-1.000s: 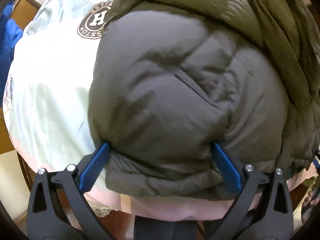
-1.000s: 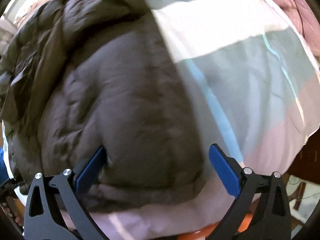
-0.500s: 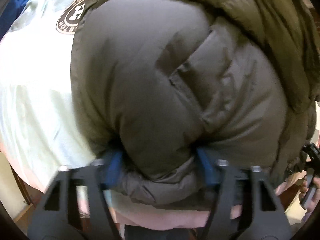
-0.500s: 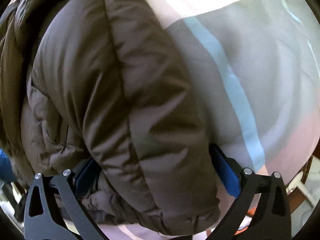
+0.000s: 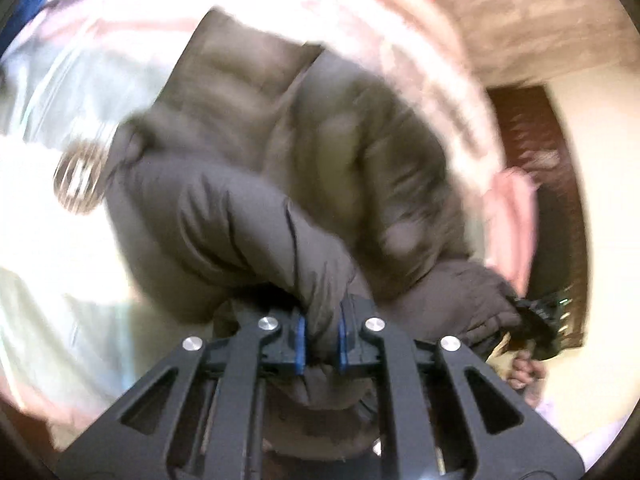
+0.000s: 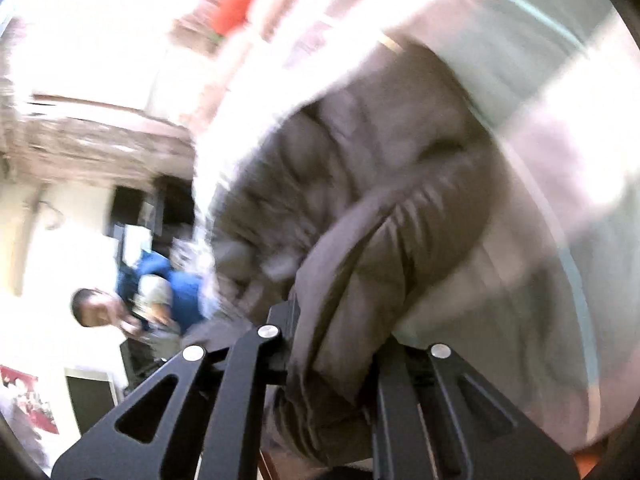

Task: Fold large clothes

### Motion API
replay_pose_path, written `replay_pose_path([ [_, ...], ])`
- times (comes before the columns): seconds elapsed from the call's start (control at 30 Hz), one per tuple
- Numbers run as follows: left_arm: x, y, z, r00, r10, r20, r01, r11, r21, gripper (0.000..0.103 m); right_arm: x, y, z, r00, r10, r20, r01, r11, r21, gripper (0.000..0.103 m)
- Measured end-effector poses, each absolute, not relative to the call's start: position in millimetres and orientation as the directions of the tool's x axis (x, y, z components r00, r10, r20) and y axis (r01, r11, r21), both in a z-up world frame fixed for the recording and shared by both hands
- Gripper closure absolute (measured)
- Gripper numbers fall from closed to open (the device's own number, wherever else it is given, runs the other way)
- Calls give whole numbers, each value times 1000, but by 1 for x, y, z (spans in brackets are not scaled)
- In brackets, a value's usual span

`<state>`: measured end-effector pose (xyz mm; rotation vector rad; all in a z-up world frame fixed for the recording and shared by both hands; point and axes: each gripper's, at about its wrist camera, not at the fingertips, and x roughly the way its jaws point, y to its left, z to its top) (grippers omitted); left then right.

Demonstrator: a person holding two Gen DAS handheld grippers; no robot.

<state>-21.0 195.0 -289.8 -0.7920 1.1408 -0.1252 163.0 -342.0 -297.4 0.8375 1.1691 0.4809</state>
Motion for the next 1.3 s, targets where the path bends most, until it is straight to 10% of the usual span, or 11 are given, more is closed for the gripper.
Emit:
replay_pose_path([
  [0.23,84,236,-240,635,-477,-608,-231,633,-738,92,265,-369,-272,542,728,-419,90,445,891,95],
  [0.57,205,293,-334,467,-451,-760,-569,504,-649,89,404,-317,-369,430,510,-745,338,674,657,90],
  [0.8,193,333,-344,567,-439,-697,-583,384,-716,79,395,-350,-411,424,616,-664,403,528,747,86],
  [1.03,178,365,-276,672,-213,-709,-565,471,-677,61,393,-363,-364,508,588,-629,331,542,773,40],
  [1.3,188,217,-247,519,-230,-823,-282,863,-419,34,362,-329,-263,651,397,-647,109,795,597,19],
])
